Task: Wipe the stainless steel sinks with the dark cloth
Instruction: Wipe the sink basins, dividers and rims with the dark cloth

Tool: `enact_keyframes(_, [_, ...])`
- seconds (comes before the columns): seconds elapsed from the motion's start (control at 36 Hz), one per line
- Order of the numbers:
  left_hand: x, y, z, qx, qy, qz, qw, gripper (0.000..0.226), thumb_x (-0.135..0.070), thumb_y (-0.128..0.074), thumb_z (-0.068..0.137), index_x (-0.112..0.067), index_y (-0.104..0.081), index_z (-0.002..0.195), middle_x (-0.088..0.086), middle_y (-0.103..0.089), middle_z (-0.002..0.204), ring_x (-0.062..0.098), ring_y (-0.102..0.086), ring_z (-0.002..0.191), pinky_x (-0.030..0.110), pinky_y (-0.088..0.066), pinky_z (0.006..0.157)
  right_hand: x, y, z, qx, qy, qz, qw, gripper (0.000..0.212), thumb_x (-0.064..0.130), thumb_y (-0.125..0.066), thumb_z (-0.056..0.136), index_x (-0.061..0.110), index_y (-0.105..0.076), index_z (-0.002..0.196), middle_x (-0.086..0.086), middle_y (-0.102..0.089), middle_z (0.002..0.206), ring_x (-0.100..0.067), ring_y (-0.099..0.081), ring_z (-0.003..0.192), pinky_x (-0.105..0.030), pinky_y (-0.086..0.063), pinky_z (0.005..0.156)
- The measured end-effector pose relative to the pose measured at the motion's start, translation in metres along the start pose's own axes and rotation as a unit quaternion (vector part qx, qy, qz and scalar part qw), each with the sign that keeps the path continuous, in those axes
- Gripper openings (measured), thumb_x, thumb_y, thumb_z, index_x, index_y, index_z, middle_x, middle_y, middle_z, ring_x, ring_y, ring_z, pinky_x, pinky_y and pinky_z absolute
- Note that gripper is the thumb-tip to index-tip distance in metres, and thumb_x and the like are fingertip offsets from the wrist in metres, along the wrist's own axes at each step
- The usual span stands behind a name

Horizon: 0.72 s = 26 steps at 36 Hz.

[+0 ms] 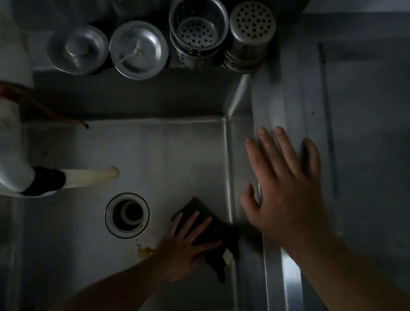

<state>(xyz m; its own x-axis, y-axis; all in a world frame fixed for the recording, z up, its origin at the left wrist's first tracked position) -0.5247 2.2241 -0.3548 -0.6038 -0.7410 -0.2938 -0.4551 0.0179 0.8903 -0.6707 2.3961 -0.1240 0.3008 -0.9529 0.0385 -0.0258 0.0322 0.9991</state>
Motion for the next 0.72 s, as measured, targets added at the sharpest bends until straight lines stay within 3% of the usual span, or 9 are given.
enact_keyframes(0.06, [0.011,0.008,0.013,0.002,-0.001,-0.012,1.0,0.055,-0.052,-0.047,0.093,-0.053,-0.032,0.147,0.001,-0.024,0.163,0.038,-0.024,0.148,0.062,-0.017,0.115,0.0,-0.001,0.0,0.004,-0.001,-0.003,1.0,0.071,0.034,-0.052,0.082,0.009,-0.041,0.147,-0.011,-0.037,0.156,-0.03,-0.027,0.148,-0.063,-0.021,0.112])
enact_keyframes(0.14, [0.041,0.022,0.047,0.019,0.071,-0.027,0.997,0.06,-0.053,-0.044,0.094,-0.053,-0.021,0.15,0.003,-0.023,0.164,0.04,-0.018,0.15,0.063,-0.011,0.117,0.0,-0.002,0.0,0.006,-0.002,0.001,1.0,0.072,0.033,-0.053,0.081,0.009,-0.041,0.147,-0.011,-0.036,0.156,-0.03,-0.026,0.148,-0.063,-0.02,0.113])
enact_keyframes(0.22, [0.076,0.052,0.094,0.018,0.181,-0.053,0.982,0.058,-0.056,-0.026,0.1,-0.056,0.005,0.149,0.003,0.007,0.167,0.038,0.01,0.152,0.06,0.012,0.117,-0.001,-0.004,0.001,0.001,-0.003,0.006,1.0,0.071,0.032,-0.054,0.08,0.01,-0.043,0.147,-0.011,-0.036,0.156,-0.029,-0.026,0.148,-0.063,-0.02,0.113])
enact_keyframes(0.31, [0.099,0.083,0.139,0.03,0.308,-0.116,0.944,0.056,-0.057,-0.019,0.101,-0.057,0.012,0.148,-0.001,0.027,0.162,0.032,0.028,0.148,0.058,0.02,0.114,-0.001,-0.004,0.0,-0.007,-0.002,0.004,1.0,0.07,0.029,-0.055,0.081,0.01,-0.042,0.147,-0.01,-0.037,0.156,-0.028,-0.026,0.148,-0.062,-0.02,0.114])
enact_keyframes(0.44, [0.089,0.102,0.181,-0.026,0.435,-0.206,0.876,0.064,-0.057,-0.027,0.1,-0.052,0.013,0.15,0.006,0.028,0.162,0.038,0.027,0.147,0.065,0.016,0.113,-0.002,-0.005,0.001,-0.002,-0.003,0.012,1.0,0.069,0.032,-0.048,0.083,0.01,-0.041,0.148,-0.01,-0.036,0.157,-0.028,-0.025,0.148,-0.062,-0.021,0.113])
enact_keyframes(0.56, [0.083,0.101,0.187,-0.047,0.461,-0.229,0.856,0.066,-0.056,-0.033,0.099,-0.052,0.007,0.152,0.008,0.023,0.164,0.041,0.025,0.147,0.069,0.012,0.113,-0.003,-0.006,0.001,-0.007,-0.001,0.014,1.0,0.068,0.033,-0.048,0.083,0.009,-0.043,0.147,-0.011,-0.038,0.156,-0.028,-0.026,0.148,-0.062,-0.021,0.113])
enact_keyframes(0.72, [0.093,0.108,0.184,0.008,0.431,-0.194,0.881,0.072,-0.049,-0.037,0.097,-0.052,0.01,0.151,0.011,0.025,0.163,0.047,0.027,0.144,0.076,0.009,0.108,-0.002,-0.006,0.0,-0.016,-0.002,0.008,1.0,0.068,0.03,-0.051,0.082,0.009,-0.044,0.146,-0.01,-0.038,0.155,-0.028,-0.027,0.148,-0.062,-0.022,0.113])
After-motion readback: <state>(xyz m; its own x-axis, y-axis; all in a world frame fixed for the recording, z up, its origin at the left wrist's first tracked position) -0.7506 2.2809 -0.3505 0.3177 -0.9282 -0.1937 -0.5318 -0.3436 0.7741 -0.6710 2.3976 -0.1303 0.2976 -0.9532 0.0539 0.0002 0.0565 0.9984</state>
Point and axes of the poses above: each hand's wrist, its own z-axis towards the middle knuckle, its own y-axis out of the back of the hand, x = y × z, the point moved 5 cm from there along z, towards the middle knuckle
